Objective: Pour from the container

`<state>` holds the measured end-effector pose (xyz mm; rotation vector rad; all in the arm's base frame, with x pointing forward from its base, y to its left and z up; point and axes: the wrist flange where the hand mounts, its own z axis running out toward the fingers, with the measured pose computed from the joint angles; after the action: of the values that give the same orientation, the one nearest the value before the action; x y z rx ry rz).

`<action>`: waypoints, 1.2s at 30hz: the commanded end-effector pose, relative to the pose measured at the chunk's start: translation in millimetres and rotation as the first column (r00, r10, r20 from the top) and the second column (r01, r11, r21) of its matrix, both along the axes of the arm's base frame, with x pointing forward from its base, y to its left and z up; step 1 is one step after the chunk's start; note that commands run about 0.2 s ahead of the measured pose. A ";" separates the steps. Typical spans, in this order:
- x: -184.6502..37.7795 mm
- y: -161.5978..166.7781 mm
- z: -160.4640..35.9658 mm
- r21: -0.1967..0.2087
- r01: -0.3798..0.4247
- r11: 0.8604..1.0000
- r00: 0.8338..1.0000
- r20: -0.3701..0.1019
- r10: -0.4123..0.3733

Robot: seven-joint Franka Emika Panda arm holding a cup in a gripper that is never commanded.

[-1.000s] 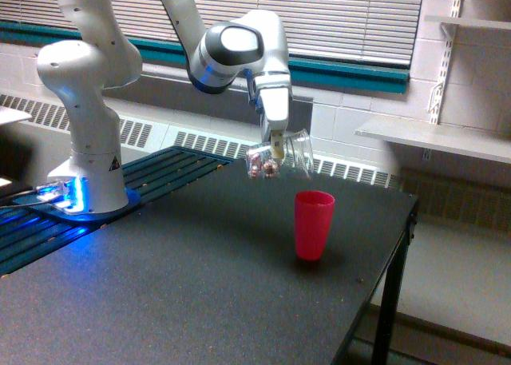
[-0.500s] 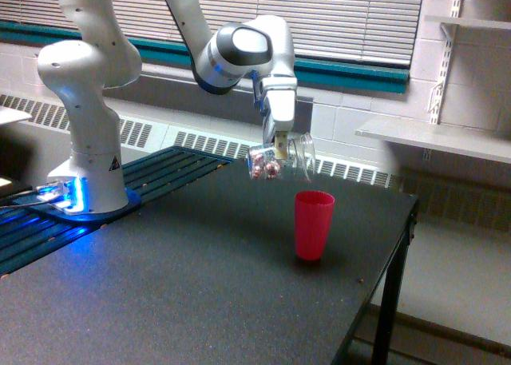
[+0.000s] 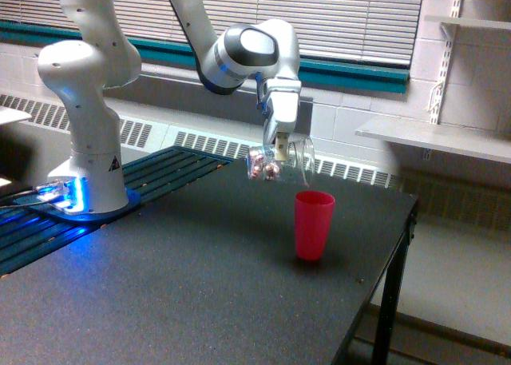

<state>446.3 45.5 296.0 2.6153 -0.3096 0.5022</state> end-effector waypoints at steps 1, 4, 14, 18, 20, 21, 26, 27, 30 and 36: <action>6.4 11.0 3.1 -0.033 -0.021 0.999 1.000 -0.003 0.021; 8.0 12.9 3.1 -0.047 -0.021 0.999 1.000 -0.005 0.021; 9.5 14.9 1.3 -0.078 -0.027 0.997 0.999 -0.019 0.026; 8.8 13.6 0.2 -0.090 -0.028 0.996 0.999 -0.026 0.026; 8.3 12.9 -0.4 -0.094 -0.029 0.995 0.999 -0.030 0.026; 8.0 12.7 -0.9 -0.096 -0.031 0.995 0.999 -0.032 0.028; 7.0 9.7 -0.9 -0.107 -0.031 0.994 0.999 -0.035 0.027; 6.9 8.9 -0.8 -0.109 -0.029 0.994 0.999 -0.035 0.025; 5.8 6.0 -0.5 -0.116 -0.021 0.993 0.999 -0.033 0.017; 4.2 1.9 1.3 -0.121 -0.016 0.993 0.999 -0.033 0.012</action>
<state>451.6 51.8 293.3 2.5222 -0.2407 0.4619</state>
